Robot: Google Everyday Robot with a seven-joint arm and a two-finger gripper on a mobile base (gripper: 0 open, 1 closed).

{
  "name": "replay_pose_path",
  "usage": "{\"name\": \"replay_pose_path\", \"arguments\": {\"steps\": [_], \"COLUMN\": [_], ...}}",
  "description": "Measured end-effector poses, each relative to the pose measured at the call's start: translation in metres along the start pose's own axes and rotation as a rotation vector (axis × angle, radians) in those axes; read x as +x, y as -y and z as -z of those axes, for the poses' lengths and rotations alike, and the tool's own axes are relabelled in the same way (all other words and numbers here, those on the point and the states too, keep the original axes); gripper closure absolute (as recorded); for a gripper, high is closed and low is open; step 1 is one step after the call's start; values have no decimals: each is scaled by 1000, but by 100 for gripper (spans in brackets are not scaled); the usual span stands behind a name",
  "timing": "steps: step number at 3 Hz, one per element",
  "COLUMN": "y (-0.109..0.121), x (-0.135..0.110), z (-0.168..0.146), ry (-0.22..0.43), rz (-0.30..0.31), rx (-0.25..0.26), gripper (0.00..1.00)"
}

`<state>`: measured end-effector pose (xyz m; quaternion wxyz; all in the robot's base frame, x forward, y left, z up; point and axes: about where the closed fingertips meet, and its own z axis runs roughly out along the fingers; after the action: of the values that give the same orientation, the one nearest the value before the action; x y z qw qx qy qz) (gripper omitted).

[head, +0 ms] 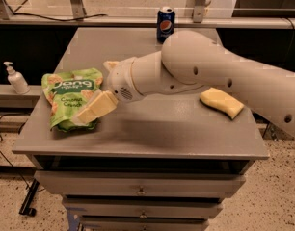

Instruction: Move green rice chip bag near pepsi can

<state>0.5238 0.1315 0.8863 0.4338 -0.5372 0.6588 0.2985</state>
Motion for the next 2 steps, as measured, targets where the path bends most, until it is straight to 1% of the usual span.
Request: {"name": "replay_pose_path", "arguments": {"steps": [1,2], "y": [-3,-10], "x": [2,17], "z": [-33,-45], "ry": [9,-8], "rz": [-26,-57], "rx": [-2,10], "gripper": [0,16]}}
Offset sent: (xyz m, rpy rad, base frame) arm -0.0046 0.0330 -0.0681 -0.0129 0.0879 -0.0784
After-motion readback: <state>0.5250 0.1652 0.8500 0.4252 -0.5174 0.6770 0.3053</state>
